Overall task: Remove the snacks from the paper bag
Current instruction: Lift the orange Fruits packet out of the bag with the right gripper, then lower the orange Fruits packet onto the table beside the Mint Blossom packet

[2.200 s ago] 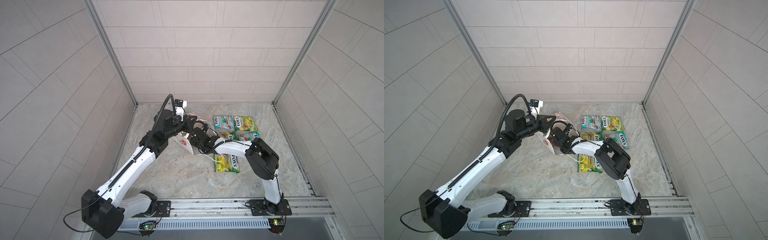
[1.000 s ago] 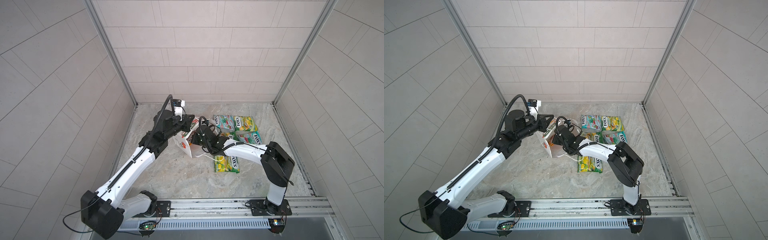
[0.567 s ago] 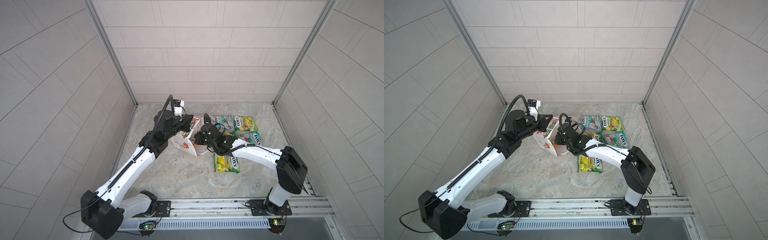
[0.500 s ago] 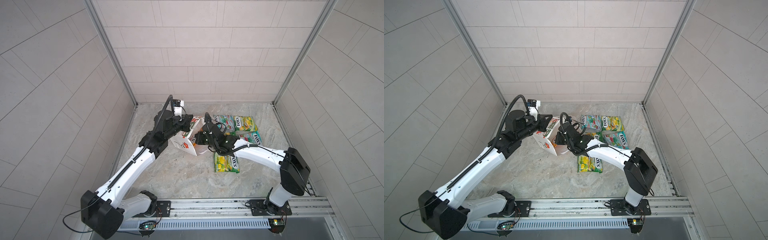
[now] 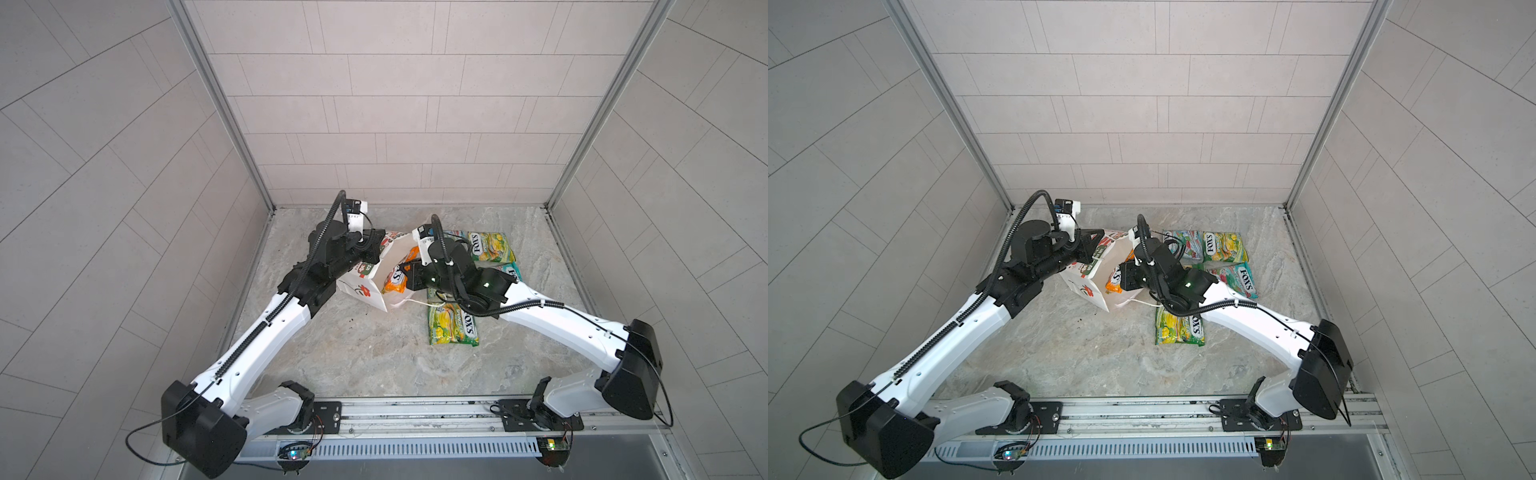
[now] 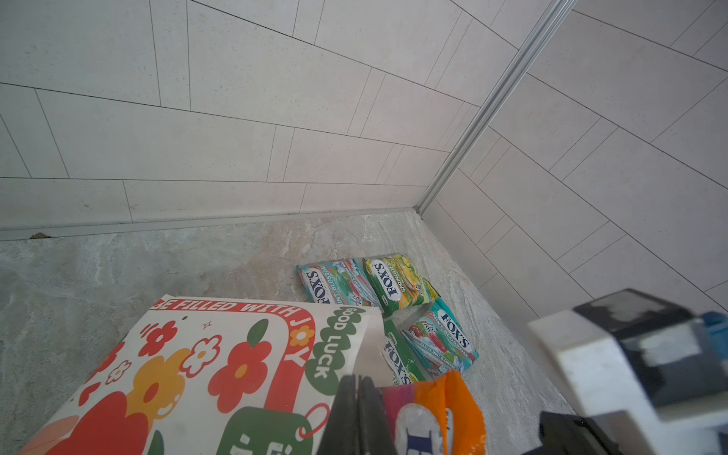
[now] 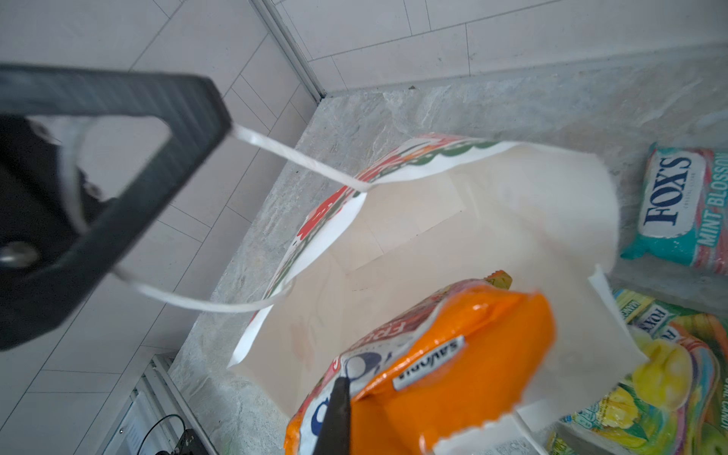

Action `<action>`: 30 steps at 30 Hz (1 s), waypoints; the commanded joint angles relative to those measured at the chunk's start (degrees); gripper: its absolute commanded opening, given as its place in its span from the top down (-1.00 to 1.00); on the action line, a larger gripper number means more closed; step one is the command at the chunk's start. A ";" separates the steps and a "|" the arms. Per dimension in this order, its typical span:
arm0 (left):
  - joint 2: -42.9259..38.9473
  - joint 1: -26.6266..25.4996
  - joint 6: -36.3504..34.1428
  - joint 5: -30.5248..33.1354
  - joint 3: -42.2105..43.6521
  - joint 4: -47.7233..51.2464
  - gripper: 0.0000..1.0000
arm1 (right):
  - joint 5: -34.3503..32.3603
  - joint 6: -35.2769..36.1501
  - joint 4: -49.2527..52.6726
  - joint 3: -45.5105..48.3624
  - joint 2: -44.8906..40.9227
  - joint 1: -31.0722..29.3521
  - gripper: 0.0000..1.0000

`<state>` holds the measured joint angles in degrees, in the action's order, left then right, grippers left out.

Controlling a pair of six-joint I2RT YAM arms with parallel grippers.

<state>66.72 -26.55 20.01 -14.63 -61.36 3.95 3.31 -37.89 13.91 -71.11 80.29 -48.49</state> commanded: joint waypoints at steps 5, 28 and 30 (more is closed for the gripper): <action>-1.20 -0.15 -0.92 0.33 -0.16 0.20 1.00 | -0.59 7.82 7.47 -2.90 -7.99 0.29 1.00; -1.14 -0.15 -1.18 -0.75 -0.69 0.79 1.00 | 5.66 15.21 38.49 -1.06 -23.84 23.48 1.00; -1.12 -0.24 -1.29 -0.77 -0.64 0.78 1.00 | 5.36 15.69 39.97 0.43 -24.70 25.40 1.00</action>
<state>66.72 -26.55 19.55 -15.09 -61.36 4.82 8.03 -24.12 50.33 -72.03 57.21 -24.86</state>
